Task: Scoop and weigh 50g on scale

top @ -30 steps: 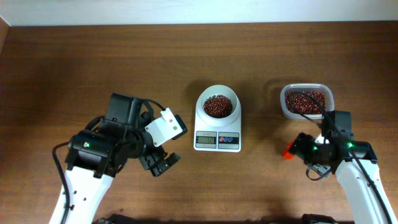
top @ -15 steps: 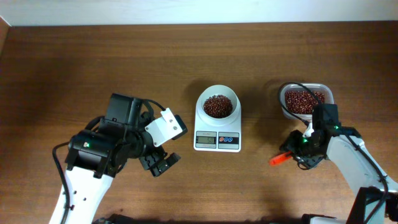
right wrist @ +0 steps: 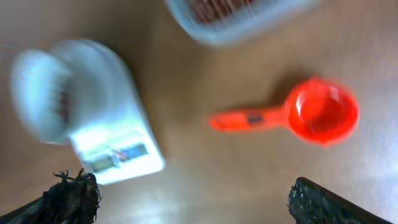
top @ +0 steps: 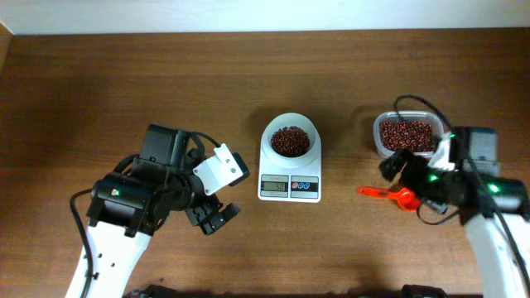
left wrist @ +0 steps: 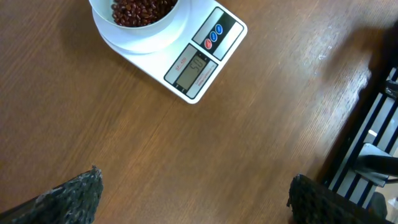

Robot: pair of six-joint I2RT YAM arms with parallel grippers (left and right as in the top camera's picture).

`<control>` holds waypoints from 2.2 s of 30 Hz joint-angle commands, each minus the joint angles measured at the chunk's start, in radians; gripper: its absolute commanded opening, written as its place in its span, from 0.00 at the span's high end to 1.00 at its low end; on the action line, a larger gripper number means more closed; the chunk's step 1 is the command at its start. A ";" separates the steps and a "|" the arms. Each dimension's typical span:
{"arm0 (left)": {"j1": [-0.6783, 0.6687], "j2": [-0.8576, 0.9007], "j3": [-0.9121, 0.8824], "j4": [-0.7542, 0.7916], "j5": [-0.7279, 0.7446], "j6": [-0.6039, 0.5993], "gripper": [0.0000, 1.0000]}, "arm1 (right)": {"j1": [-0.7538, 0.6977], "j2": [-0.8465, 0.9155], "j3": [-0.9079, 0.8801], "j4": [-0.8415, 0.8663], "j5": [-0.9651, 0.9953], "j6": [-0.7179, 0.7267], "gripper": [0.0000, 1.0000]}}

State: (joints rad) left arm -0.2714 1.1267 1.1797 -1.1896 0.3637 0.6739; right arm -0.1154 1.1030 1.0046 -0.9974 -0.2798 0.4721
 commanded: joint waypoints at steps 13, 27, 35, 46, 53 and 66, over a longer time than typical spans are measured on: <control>0.006 -0.007 -0.002 -0.001 0.014 0.005 0.01 | -0.003 -0.148 0.061 0.039 -0.027 -0.093 0.01; 0.006 -0.007 -0.002 -0.001 0.014 0.005 0.01 | -0.003 -0.409 -0.060 0.266 -0.001 -0.390 0.01; 0.006 -0.007 -0.002 -0.001 0.014 0.005 0.01 | -0.003 -0.511 -0.132 0.323 -0.001 -0.396 0.01; 0.006 -0.007 -0.002 -0.001 0.014 0.005 0.01 | -0.003 -0.595 -0.286 0.426 -0.001 -0.497 0.01; 0.006 -0.007 -0.002 -0.001 0.014 0.005 0.01 | -0.003 -0.883 -0.603 0.695 -0.004 -0.435 0.01; 0.006 -0.007 -0.002 -0.001 0.014 0.005 0.01 | -0.003 -1.100 -0.810 0.863 0.016 -0.439 0.01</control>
State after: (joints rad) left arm -0.2714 1.1267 1.1797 -1.1900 0.3634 0.6739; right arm -0.1154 0.0326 0.2054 -0.1341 -0.2775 0.0265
